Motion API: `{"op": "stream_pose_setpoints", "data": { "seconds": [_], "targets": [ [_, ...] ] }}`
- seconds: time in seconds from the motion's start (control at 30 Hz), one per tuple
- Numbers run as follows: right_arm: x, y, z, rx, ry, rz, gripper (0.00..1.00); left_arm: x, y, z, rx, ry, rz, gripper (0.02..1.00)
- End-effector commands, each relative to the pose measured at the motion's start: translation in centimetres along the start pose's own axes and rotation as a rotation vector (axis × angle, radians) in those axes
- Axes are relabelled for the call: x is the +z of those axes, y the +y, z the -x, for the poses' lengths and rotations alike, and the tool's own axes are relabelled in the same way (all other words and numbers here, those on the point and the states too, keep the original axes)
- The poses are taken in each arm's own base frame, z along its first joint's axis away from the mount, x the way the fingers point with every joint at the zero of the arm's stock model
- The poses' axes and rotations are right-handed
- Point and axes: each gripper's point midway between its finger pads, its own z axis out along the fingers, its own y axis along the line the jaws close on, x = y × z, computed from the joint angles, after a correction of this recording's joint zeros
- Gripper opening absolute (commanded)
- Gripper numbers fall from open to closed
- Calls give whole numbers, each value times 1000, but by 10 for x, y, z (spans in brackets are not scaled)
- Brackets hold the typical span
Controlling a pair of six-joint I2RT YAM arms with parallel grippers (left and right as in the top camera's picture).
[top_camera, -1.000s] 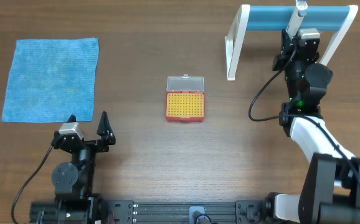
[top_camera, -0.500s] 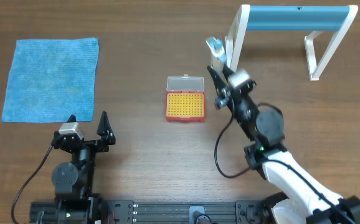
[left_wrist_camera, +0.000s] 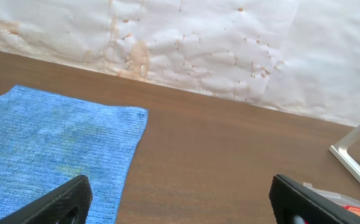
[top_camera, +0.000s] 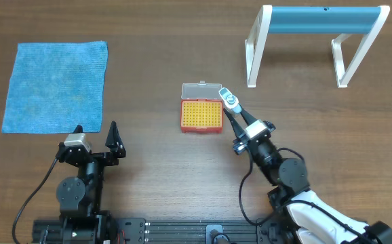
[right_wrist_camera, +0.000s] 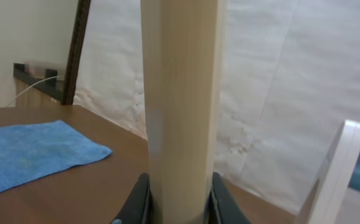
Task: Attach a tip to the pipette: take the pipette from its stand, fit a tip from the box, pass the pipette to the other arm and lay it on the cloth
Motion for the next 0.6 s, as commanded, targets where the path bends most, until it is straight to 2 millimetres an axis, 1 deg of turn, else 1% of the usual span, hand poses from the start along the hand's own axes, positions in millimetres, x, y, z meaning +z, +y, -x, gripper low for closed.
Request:
{"op": "stream_pose_setpoints", "data": {
  "seconds": [0.03,0.1,0.2,0.27,0.33,0.5,0.6],
  "targets": [
    [15,-6,-14,152,68,-198,75,0,1,-2,-2,3,2,921],
    [29,0,-19,169,78,-183,73,0,1,-2,-2,3,2,923],
    [33,1,-17,173,54,-178,75,0,1,-2,-2,3,2,923],
    [35,0,-12,176,35,-181,77,0,1,-2,-2,3,2,921],
    [40,3,-14,175,42,-171,75,0,1,-2,-2,3,2,923],
    [73,36,-23,185,61,-99,75,0,1,-2,-2,3,2,925],
    [77,45,-29,186,84,-87,77,0,1,-2,-2,3,2,923]
  ]
}}
